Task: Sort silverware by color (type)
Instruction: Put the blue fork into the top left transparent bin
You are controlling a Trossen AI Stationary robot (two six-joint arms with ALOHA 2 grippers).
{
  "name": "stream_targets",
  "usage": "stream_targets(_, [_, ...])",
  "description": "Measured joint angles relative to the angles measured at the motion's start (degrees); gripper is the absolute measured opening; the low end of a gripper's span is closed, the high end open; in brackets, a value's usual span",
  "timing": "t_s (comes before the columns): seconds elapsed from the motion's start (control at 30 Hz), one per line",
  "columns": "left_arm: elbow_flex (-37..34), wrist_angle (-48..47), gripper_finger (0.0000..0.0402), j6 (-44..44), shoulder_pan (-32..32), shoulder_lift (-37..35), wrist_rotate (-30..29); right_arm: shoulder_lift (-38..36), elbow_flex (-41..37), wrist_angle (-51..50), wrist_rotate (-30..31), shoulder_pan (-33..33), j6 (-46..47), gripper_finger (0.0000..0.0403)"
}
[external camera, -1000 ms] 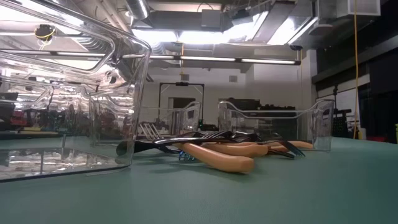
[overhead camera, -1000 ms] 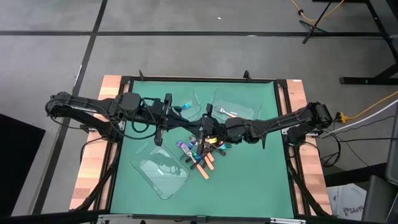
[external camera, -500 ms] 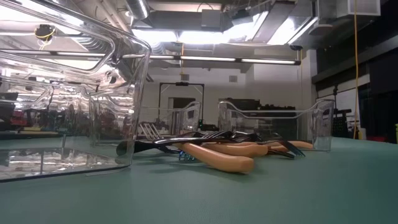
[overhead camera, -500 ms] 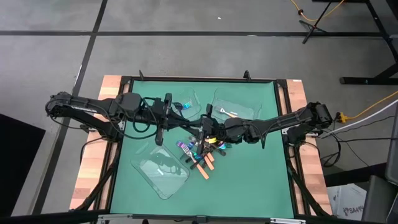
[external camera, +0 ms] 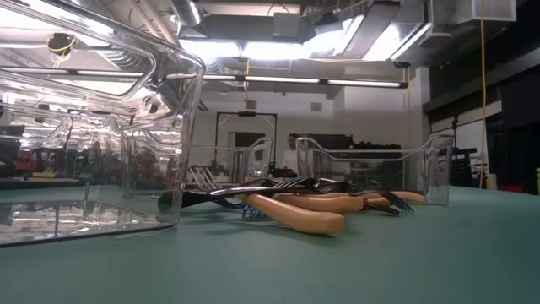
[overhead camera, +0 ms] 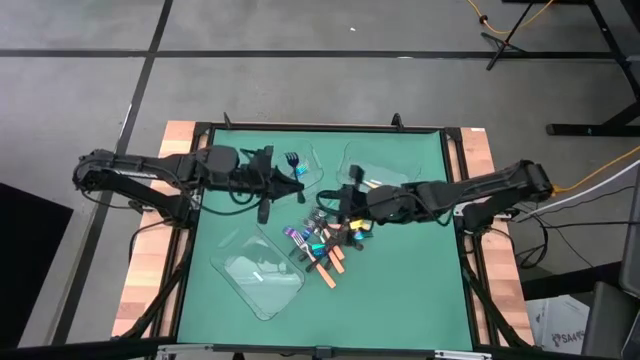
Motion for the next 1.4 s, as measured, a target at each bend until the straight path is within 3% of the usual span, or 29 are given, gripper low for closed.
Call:
stream_targets(0.17, [0.0,-5.6,0.0,0.1,6.1,0.0,0.0,-3.6,0.0,-15.1,0.0,0.0,1.4,0.0113])
stream_targets(0.3, [0.0,-12.5,0.0,2.1,12.1,0.0,0.2,-3.9,0.0,-21.3,0.0,0.0,1.8,0.0113])
stream_targets(0.7, [0.0,-28.3,0.0,8.9,26.8,6.1,0.2,-2.5,-0.1,-21.9,0.0,0.0,1.6,0.0113])
stream_targets(1.4, [0.0,-35.1,0.0,12.6,29.2,26.4,3.7,-2.3,-0.1,-22.2,0.0,0.0,1.5,0.0113])
